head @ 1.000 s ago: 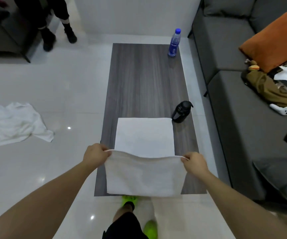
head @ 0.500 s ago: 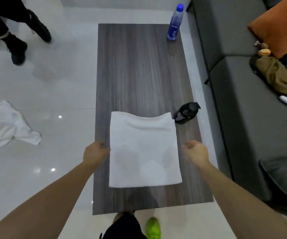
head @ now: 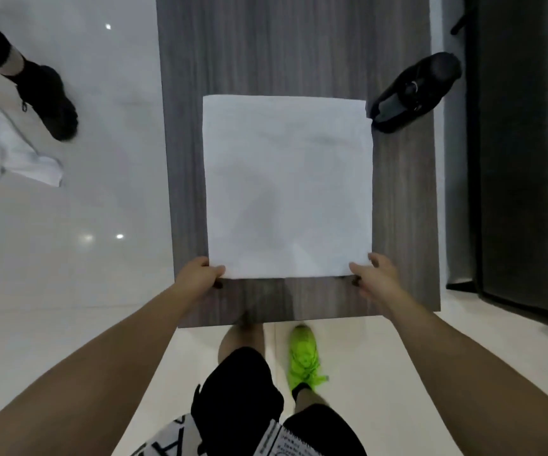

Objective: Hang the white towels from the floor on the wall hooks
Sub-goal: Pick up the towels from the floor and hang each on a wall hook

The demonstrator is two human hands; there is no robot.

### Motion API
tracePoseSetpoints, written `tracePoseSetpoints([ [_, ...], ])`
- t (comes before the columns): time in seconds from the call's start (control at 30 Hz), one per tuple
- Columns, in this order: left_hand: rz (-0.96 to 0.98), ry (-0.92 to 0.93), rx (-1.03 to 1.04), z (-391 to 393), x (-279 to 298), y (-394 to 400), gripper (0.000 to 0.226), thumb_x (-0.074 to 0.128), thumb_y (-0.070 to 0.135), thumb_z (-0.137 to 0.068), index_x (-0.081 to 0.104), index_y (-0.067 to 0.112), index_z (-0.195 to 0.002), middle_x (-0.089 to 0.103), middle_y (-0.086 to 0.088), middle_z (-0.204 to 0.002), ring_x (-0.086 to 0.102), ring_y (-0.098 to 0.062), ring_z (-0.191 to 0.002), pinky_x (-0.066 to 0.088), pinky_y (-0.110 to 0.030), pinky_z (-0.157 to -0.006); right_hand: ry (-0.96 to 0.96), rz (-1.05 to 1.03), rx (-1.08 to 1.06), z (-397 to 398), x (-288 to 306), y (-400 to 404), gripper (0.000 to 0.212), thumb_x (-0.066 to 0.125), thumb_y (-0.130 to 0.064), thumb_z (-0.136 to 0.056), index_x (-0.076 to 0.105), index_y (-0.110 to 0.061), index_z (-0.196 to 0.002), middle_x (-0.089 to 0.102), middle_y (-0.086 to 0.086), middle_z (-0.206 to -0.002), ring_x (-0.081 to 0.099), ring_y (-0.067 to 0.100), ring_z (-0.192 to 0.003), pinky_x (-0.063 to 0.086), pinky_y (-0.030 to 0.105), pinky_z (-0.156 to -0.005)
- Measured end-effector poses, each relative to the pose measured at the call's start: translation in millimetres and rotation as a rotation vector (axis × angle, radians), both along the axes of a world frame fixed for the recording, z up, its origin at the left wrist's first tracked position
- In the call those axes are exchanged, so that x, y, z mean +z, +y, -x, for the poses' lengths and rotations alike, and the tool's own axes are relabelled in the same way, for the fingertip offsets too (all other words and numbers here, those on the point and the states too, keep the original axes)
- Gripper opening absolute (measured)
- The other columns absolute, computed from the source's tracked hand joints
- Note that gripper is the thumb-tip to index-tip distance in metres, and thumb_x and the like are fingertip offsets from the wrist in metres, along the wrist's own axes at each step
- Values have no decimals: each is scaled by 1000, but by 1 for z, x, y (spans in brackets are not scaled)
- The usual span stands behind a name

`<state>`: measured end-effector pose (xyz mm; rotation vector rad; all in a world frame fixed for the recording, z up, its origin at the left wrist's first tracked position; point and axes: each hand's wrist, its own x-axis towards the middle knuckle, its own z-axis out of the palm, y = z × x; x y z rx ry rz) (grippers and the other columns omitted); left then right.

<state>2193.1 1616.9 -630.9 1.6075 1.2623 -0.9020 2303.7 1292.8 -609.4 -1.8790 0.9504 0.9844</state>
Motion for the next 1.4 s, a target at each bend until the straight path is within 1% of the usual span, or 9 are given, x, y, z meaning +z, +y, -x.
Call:
tracePoseSetpoints([
  [0.13,-13,-28,145,8,10,-8,30,67,36,-91,65,15,-112,65,-7,-111,65,-29,-98,59,-42,-81,32,-112,-106,2,2,-9,35,71,-26,-91,59,-6,-117,66,11,-115,66,25,-90,58,42,-84],
  [0.33,-18,-179,362,10,72,-19,17,72,28,-89,62,15,-94,70,-14,-96,73,-29,-77,59,-33,-56,-134,-193,-237,3,50,-23,20,72,-13,-86,67,-1,-101,69,16,-105,67,30,-88,57,34,-69],
  [0.43,-97,-281,382,-1,119,-17,17,71,21,-86,64,10,-97,68,-15,-98,68,-30,-82,61,-44,-71,-301,-156,-191,-6,94,-34,5,71,-9,-82,68,-5,-83,68,8,-88,65,23,-80,59,35,-73],
  [0.5,-125,-358,416,-8,157,-16,21,70,19,-85,65,6,-102,66,-15,-98,65,-31,-84,57,-45,-78,-378,-150,-157,-16,132,-41,9,71,-11,-80,69,-5,-87,67,5,-82,62,20,-74,55,35,-70],
  [0.67,-115,-564,488,-23,257,-20,22,67,16,-83,64,9,-104,64,-10,-94,67,-23,-66,47,-29,-51,-485,-322,-158,-41,228,-48,4,67,-7,-81,64,-6,-84,49,8,-63,39,13,-44,31,21,-37],
  [0.9,-137,-848,503,-29,376,-22,17,63,5,-87,60,-2,-102,63,-18,-74,67,-21,-51,55,-26,-49,-655,-536,-120,-54,341,-50,13,72,-13,-81,65,-5,-88,52,2,-53,45,12,-40,40,23,-42],
  [1.1,-115,-1113,441,-23,433,-20,38,78,1,-78,53,9,-105,60,-15,-99,70,-26,-77,61,-33,-71,-750,-624,-83,-69,395,-54,34,81,-23,-75,66,-1,-97,54,-1,-51,49,12,-42,47,23,-46],
  [1.2,-168,-1141,377,-21,451,-18,26,79,-3,-76,63,7,-94,64,-16,-103,71,-28,-87,59,-31,-79,-780,-638,-55,-74,414,-55,41,81,-21,-76,64,2,-106,55,4,-65,54,14,-46,50,25,-49],
  [1.4,-317,-1222,368,-28,498,-16,15,72,-5,-82,69,3,-95,66,-20,-104,68,-29,-86,62,-29,-71,-887,-697,-3,-80,463,-50,38,78,-16,-82,62,5,-109,57,7,-69,58,13,-46,53,24,-48],
])
